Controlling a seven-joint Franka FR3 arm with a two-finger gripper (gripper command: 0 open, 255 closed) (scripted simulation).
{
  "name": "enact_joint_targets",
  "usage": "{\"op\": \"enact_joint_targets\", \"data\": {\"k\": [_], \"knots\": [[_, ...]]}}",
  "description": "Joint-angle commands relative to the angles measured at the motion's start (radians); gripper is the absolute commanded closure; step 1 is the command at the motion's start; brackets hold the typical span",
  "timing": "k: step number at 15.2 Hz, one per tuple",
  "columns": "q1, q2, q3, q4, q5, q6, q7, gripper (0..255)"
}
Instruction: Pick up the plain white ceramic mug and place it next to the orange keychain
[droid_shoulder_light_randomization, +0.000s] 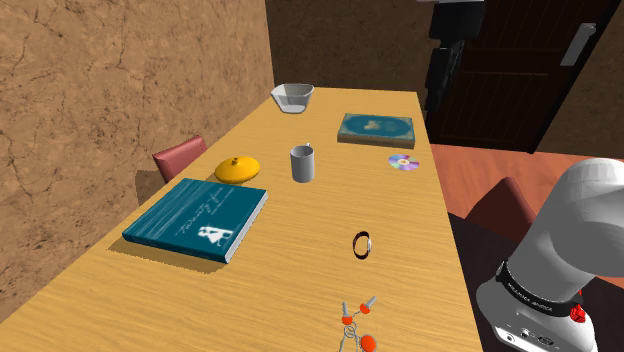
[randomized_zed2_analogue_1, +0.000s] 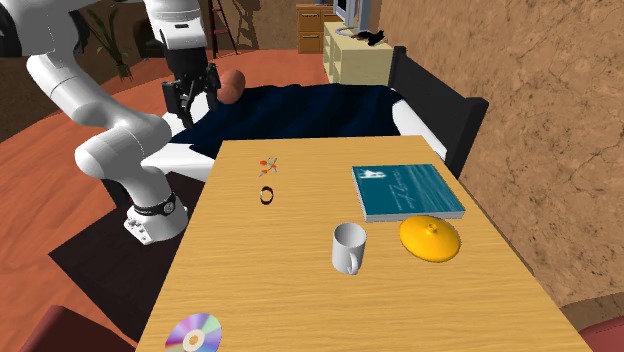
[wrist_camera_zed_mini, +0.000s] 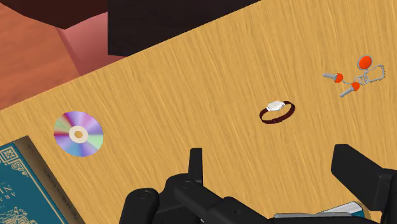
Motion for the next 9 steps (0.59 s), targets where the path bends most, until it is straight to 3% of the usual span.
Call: {"op": "enact_joint_targets", "data": {"k": [1, 9], "knots": [[0.0, 0.0, 0.0, 0.0, 0.0, 0.0, 0.0, 0], [-0.005, 0.225, 0.039, 0.0, 0.008, 0.254, 0.031, 0]]}}
